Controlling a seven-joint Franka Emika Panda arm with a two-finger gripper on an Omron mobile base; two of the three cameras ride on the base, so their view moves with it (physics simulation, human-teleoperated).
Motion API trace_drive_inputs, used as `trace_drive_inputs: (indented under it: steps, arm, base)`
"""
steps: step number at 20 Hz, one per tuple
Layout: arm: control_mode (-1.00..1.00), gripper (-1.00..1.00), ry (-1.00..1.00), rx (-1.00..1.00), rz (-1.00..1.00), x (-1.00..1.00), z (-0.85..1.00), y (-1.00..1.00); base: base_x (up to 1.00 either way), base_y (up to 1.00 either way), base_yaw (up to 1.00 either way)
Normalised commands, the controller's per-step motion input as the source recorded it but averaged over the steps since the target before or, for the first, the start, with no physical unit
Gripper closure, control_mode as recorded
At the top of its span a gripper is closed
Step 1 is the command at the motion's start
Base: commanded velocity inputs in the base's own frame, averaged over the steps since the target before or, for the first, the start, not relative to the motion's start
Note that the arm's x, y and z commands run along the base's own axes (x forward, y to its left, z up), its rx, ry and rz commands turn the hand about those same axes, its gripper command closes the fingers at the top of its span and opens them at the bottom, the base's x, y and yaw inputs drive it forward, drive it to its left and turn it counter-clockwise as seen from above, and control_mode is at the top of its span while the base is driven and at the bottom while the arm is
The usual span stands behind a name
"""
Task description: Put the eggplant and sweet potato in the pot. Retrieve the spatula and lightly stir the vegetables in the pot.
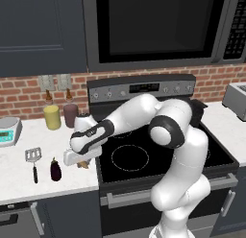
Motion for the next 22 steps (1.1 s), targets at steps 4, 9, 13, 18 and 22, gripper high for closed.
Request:
trace_drive_inputs:
  steps: [4, 9, 13, 18, 22]
  arm:
    - [-1.00, 1.00, 0.00, -0.02, 0.00, 0.00, 0.00, 0.00]
    - [-1.00, 1.00, 0.00, 0.00, 0.00, -0.08, 0.01, -0.16]
    - [-1.00, 1.00, -0.07, 0.01, 0.00, -0.29, 0.42, -0.51]
    - [-1.00, 1.00, -0.10, 0.05, 0.00, -0.29, 0.83, -0.71]
    - [-1.00, 1.00, -0.04, 0.12, 0.00, -0.35, 0.95, -0.92]
  base:
    - [0.00, 0.00, 0.00]
    - [0.00, 0.00, 0.00]
    - [0.00, 0.00, 0.00]
    - [0.00, 0.00, 0.00]
    - [0.00, 0.00, 0.00]
